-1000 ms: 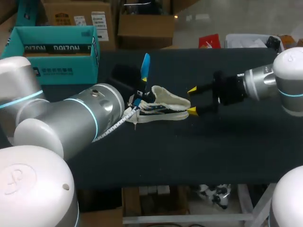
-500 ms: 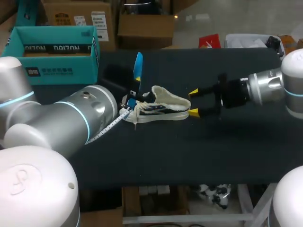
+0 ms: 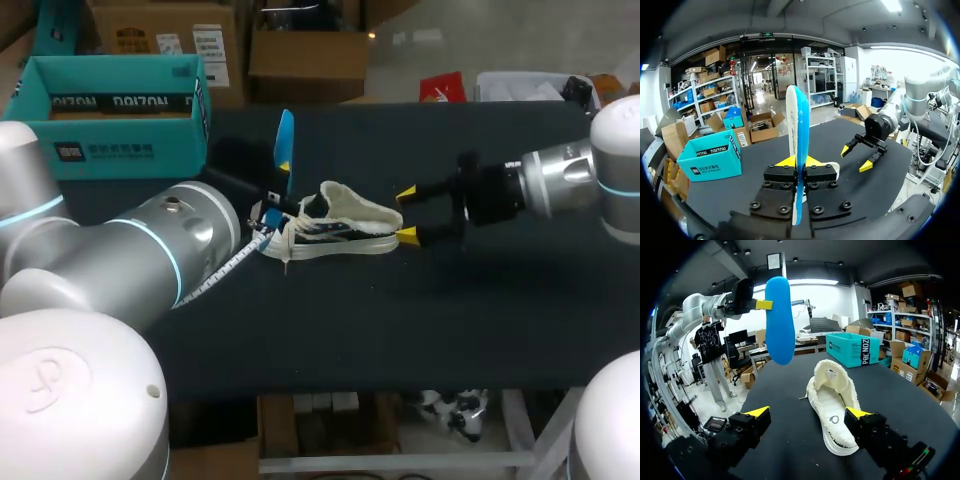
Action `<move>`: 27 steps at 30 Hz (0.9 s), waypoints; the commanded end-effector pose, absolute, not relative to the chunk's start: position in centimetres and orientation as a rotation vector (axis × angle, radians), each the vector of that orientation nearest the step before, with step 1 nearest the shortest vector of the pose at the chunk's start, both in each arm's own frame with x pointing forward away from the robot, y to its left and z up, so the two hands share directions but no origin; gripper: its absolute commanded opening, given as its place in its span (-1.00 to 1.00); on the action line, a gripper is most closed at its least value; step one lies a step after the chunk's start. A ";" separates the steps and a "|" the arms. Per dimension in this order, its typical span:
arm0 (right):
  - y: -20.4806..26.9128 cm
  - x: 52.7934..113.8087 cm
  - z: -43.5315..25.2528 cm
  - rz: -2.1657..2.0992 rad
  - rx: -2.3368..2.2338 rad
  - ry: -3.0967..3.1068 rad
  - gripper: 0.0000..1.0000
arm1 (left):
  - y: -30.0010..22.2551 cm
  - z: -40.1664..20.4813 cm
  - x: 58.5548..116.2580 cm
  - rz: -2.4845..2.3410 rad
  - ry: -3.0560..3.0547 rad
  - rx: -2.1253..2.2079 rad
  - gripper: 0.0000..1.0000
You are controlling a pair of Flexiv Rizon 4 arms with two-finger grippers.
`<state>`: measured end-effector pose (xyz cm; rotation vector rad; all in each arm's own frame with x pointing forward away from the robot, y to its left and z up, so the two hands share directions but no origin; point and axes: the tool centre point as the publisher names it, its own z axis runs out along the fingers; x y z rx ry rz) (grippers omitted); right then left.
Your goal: Open the shoe tongue, take the insole out of the shoe, put the insole back into the shoe, and pack the shoe into the shoebox
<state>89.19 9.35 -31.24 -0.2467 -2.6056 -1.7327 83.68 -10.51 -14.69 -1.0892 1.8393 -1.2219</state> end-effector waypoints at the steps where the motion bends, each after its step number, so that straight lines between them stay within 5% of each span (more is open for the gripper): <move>1: 9.3 89.2 -31.2 -1.725 -0.246 -2.606 1.00 | -10.1 -14.7 83.4 -1.231 1.837 -1.087 -1.00; 27: 12.1 93.3 -28.4 -1.067 -0.185 -2.842 1.00 | -5.5 -15.9 80.0 -1.151 2.329 -0.671 -1.00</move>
